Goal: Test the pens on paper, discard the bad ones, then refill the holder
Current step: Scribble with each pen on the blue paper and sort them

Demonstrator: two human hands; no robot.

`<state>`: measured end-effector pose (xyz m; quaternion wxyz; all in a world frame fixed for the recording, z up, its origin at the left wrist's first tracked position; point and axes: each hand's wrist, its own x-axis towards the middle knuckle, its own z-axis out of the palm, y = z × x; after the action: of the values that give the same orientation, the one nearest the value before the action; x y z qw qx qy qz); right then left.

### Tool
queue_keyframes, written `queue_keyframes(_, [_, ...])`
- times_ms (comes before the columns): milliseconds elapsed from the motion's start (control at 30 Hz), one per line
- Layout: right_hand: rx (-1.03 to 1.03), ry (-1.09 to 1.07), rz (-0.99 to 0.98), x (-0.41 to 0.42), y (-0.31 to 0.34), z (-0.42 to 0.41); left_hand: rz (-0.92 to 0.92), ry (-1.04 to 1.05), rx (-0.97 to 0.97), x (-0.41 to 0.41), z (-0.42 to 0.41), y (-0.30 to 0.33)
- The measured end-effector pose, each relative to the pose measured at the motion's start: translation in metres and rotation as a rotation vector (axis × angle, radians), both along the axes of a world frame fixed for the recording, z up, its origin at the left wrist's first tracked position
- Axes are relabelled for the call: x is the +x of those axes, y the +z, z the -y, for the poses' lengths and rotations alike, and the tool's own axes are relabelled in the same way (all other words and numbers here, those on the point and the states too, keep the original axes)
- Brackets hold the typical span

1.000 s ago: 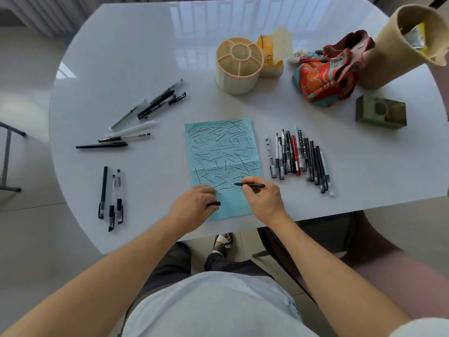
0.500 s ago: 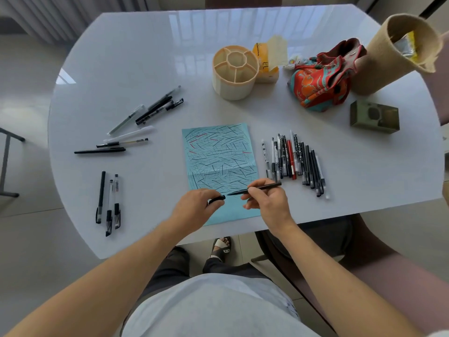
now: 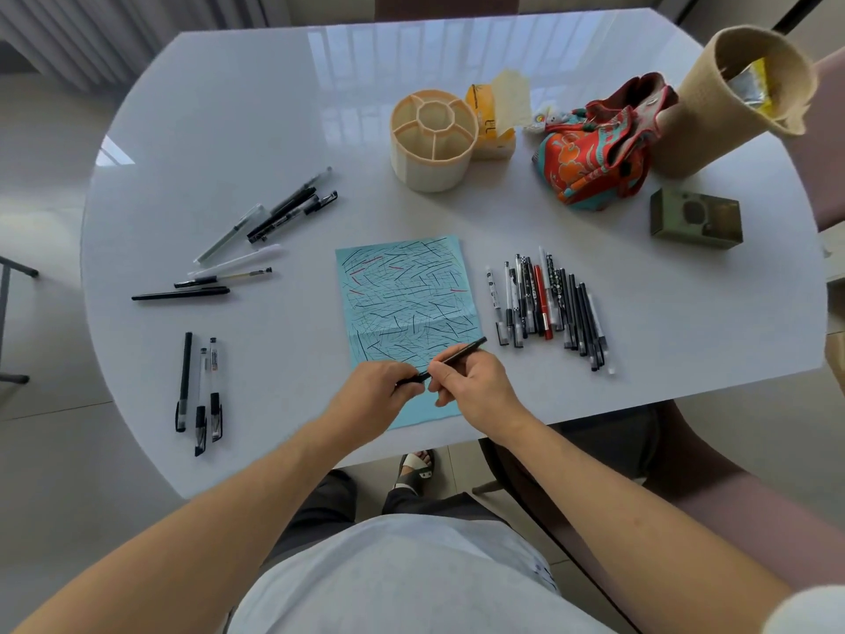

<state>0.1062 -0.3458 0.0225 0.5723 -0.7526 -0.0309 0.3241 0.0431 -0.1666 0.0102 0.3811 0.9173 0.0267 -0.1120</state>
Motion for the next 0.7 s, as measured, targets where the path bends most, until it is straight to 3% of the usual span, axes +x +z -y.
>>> queue_keyframes(167, [-0.088,-0.021,-0.071,0.035,-0.003,-0.006,-0.110,0.115,-0.165,0.005,0.000,0.005])
queue_keyframes(233, [-0.288,-0.010,-0.020,0.069,-0.004,-0.004,-0.118,0.148,-0.148,0.006,-0.009,0.007])
queue_keyframes(333, [-0.739,0.200,0.216,0.110,-0.008,0.003,-0.109,0.215,-0.061,-0.001,-0.033,0.004])
queue_keyframes(433, [-0.915,0.306,0.376,0.123,-0.010,0.005,-0.132,0.256,0.010,-0.016,-0.057,-0.003])
queue_keyframes(600, [-0.970,0.271,0.559,0.125,-0.009,-0.012,-0.171,0.274,0.037,-0.036,-0.087,-0.008])
queue_keyframes(700, [-0.793,0.353,0.661,0.107,-0.008,-0.072,-0.245,0.308,-0.001,-0.042,-0.102,-0.011])
